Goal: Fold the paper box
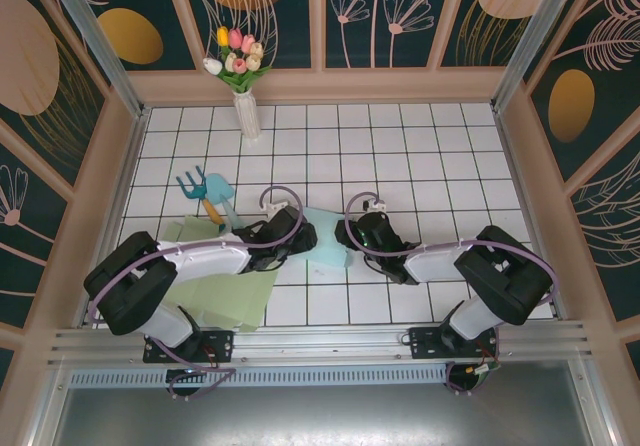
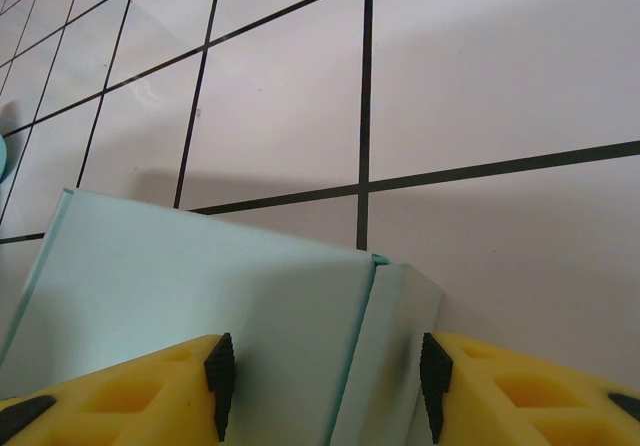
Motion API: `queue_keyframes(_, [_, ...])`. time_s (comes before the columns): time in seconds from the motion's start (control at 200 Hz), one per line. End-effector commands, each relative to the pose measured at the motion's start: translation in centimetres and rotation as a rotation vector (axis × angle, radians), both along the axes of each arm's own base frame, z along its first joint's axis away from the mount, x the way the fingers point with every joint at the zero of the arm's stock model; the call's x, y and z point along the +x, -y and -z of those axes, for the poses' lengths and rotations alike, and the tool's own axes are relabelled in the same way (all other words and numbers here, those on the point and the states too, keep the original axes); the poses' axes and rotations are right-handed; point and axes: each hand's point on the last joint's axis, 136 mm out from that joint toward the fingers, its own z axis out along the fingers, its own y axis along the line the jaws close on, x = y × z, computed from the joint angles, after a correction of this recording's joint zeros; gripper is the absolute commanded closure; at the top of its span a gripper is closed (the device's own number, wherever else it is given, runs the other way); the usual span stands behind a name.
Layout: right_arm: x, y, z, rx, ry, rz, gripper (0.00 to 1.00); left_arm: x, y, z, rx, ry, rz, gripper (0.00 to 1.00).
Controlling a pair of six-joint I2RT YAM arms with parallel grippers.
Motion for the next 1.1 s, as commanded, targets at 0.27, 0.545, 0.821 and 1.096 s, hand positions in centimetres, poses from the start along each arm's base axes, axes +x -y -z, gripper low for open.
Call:
queue_keyframes(0.27, [-1.8, 2.8, 3.9, -0.139, -0.081, 0.016, 0.45, 0.3, -2.4, -2.3, 0.041, 0.023, -0.135, 0.23])
queue_keyframes(0.545, [-1.8, 2.9, 4.1, -0.144, -0.084, 0.020, 0.45, 0.0, -0.7, -2.2, -0.086, -0.092, -0.246, 0.23])
queue_keyframes(0.821, [-1.8, 3.0, 4.3, -0.149, -0.085, 0.020, 0.45, -0.9, -0.6, -1.0, -0.041, -0.196, -0.302, 0.23])
queue_keyframes(1.096, [-1.9, 2.9, 4.4, -0.145, -0.088, 0.018, 0.45, -1.5, 0.0, 0.2, 0.020, -0.257, -0.302, 0.24])
